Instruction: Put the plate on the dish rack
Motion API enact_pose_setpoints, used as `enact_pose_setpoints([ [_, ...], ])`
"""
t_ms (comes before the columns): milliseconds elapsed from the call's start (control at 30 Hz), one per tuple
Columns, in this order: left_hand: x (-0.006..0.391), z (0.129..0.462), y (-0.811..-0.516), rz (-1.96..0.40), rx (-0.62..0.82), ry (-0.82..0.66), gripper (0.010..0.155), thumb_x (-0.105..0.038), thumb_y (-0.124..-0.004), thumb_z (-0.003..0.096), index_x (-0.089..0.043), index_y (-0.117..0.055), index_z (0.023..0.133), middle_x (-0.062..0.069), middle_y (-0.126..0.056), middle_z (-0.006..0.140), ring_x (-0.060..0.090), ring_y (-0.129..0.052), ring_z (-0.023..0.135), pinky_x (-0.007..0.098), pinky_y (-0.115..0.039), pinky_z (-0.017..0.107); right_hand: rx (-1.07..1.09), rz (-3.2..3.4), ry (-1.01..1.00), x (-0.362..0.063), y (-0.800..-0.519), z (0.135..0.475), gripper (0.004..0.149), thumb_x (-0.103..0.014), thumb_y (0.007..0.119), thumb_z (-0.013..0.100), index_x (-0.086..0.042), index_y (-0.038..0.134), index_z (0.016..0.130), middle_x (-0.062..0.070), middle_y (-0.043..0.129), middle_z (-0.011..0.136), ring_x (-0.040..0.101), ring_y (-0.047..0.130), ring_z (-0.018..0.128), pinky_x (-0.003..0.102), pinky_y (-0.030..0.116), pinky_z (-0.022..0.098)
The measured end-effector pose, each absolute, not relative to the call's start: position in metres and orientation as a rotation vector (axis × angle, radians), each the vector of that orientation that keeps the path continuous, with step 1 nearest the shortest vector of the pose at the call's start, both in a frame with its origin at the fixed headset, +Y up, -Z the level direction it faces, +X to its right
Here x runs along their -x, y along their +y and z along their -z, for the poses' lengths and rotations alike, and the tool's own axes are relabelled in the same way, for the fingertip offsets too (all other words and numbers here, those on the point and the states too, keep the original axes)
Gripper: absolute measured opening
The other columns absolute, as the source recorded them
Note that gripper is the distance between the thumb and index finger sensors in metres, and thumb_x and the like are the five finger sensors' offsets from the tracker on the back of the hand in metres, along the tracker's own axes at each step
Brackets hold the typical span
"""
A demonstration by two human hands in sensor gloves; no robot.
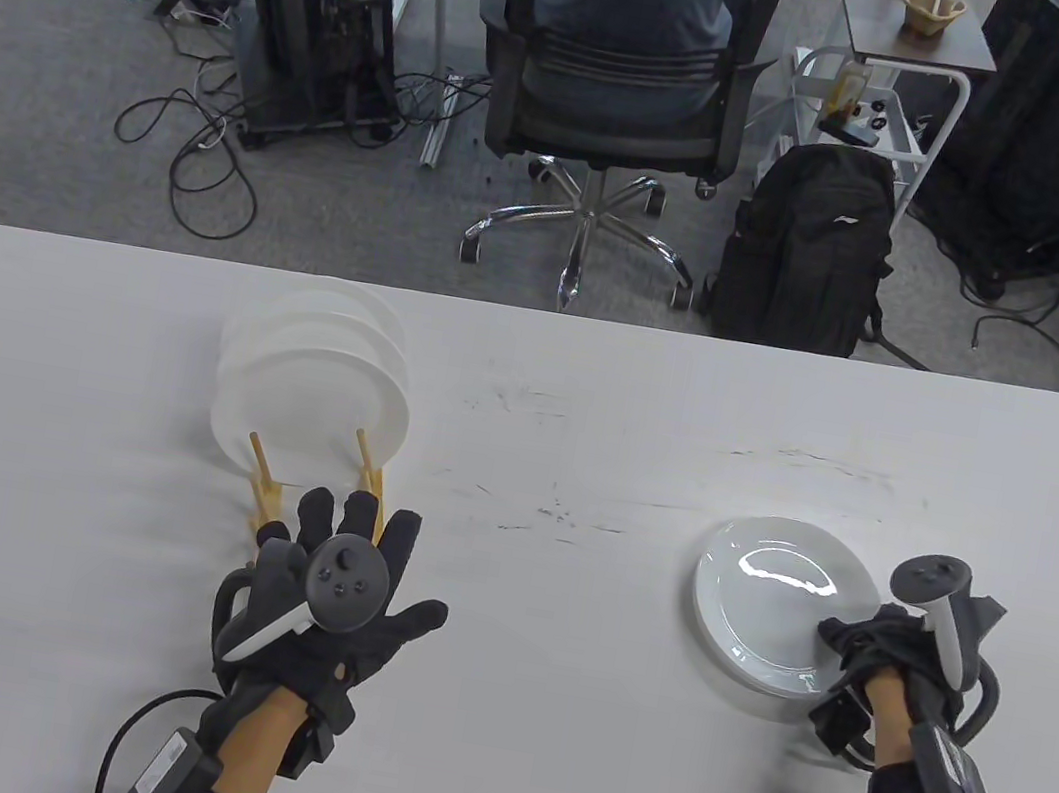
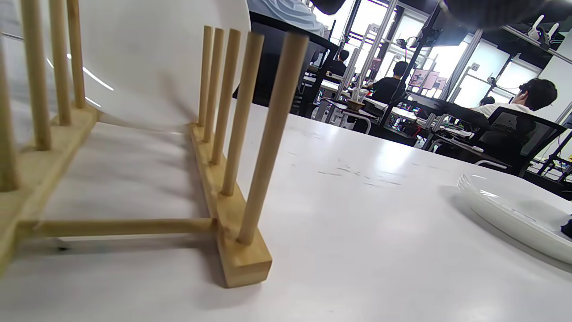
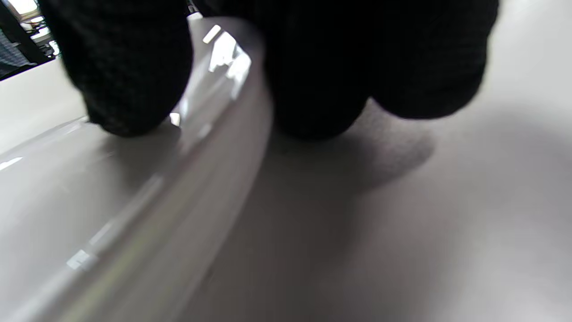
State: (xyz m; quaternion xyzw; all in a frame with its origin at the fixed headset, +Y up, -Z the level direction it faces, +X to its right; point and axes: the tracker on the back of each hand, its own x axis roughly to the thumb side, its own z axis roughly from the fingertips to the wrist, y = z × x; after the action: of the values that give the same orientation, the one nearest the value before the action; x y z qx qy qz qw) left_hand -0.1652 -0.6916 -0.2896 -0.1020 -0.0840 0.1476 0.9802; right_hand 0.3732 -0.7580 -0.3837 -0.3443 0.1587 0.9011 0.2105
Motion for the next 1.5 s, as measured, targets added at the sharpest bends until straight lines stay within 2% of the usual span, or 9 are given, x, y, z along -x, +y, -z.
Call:
enact_pose_setpoints([
  [100,0.166,0.29,-0.691,-0.3,0.206,-0.165,0.09,-0.071,-0.058,0.0485,-0.028,-0.024,0.119,0.017,-0.01,0.123,0.057,0.003,0.105,0.078,-0.008,0.065,0.983,-2.426,0.282,-0.381,-0.753,0.38,0.059,-0.029,0.082,0.043,-0.008,0.068,0.097,0.013,0.092,0.066,0.026,0.101,0.031,0.036,0.09,0.02],
  [267,0.166,0.29,-0.691,-0.304,0.207,-0.169,0.09,-0.071,-0.058,0.0484,-0.028,-0.024,0.119,0.017,-0.01,0.123,0.057,0.004,0.105,0.078,-0.008,0.065,1.034,-2.449,0.161,-0.385,-0.719,0.372,0.05,-0.025,0.082,0.044,-0.013,0.076,0.092,0.013,0.097,0.069,0.029,0.106,0.034,0.035,0.093,0.02],
  [533,0.166,0.29,-0.692,-0.324,0.21,-0.182,0.09,-0.071,-0.058,0.0486,-0.027,-0.024,0.119,0.018,-0.01,0.123,0.058,0.003,0.105,0.079,-0.009,0.064,0.734,-2.482,-0.024,-0.347,-0.655,0.347,0.053,-0.021,0.077,0.046,-0.002,0.063,0.094,0.015,0.091,0.073,0.03,0.106,0.036,0.035,0.092,0.022],
  [767,0.164,0.288,-0.69,-0.38,0.141,-0.225,0.089,-0.07,-0.057,0.0486,-0.026,-0.026,0.119,0.018,-0.014,0.123,0.057,-0.001,0.106,0.078,-0.01,0.066,0.364,-1.963,-0.036,-0.317,-0.682,0.321,0.058,-0.021,0.076,0.048,-0.002,0.054,0.097,0.018,0.081,0.082,0.036,0.102,0.047,0.04,0.091,0.031],
  [1033,0.153,0.27,-0.667,-0.555,-0.274,-0.234,0.078,-0.064,-0.061,0.0498,-0.019,-0.054,0.113,0.017,-0.055,0.117,0.054,-0.054,0.106,0.068,-0.051,0.072,0.042,-1.544,0.277,-0.246,-0.712,0.312,0.055,-0.017,0.074,0.048,-0.005,0.056,0.098,0.017,0.079,0.086,0.04,0.098,0.055,0.044,0.088,0.038],
  [1167,0.14,0.271,-0.672,-0.87,0.017,-0.267,0.093,-0.073,-0.058,0.0496,-0.009,-0.042,0.114,0.02,-0.076,0.104,0.048,-0.092,0.083,0.057,-0.077,0.059,-0.135,-1.483,0.368,-0.202,-0.711,0.304,0.055,-0.016,0.071,0.048,-0.004,0.054,0.098,0.017,0.077,0.088,0.039,0.097,0.057,0.044,0.088,0.04],
  [1267,0.138,0.275,-0.687,-1.259,0.186,-0.159,0.06,-0.039,-0.068,0.0553,-0.002,-0.064,0.102,0.014,-0.096,0.083,0.036,-0.11,0.058,0.046,-0.09,0.043,-0.213,-1.594,0.341,-0.191,-0.702,0.298,0.056,-0.014,0.071,0.048,-0.003,0.052,0.1,0.019,0.076,0.089,0.041,0.097,0.059,0.046,0.087,0.041],
  [1333,0.144,0.279,-0.685,-1.432,0.22,-0.154,0.051,-0.031,-0.071,0.0552,-0.003,-0.074,0.097,0.017,-0.099,0.077,0.039,-0.111,0.05,0.047,-0.091,0.038,-0.265,-1.697,0.29,-0.193,-0.695,0.298,0.059,-0.017,0.072,0.049,-0.001,0.051,0.101,0.023,0.074,0.093,0.046,0.092,0.064,0.051,0.083,0.044],
  [1500,0.173,0.283,-0.616,-0.928,-0.185,-0.135,0.048,-0.034,-0.073,0.0539,-0.016,-0.081,0.097,0.013,-0.098,0.081,0.039,-0.108,0.058,0.05,-0.087,0.046,-0.222,-2.161,0.042,-0.22,-0.679,0.296,0.068,-0.029,0.082,0.046,-0.011,0.056,0.106,0.019,0.054,0.108,0.054,0.063,0.089,0.063,0.063,0.061],
])
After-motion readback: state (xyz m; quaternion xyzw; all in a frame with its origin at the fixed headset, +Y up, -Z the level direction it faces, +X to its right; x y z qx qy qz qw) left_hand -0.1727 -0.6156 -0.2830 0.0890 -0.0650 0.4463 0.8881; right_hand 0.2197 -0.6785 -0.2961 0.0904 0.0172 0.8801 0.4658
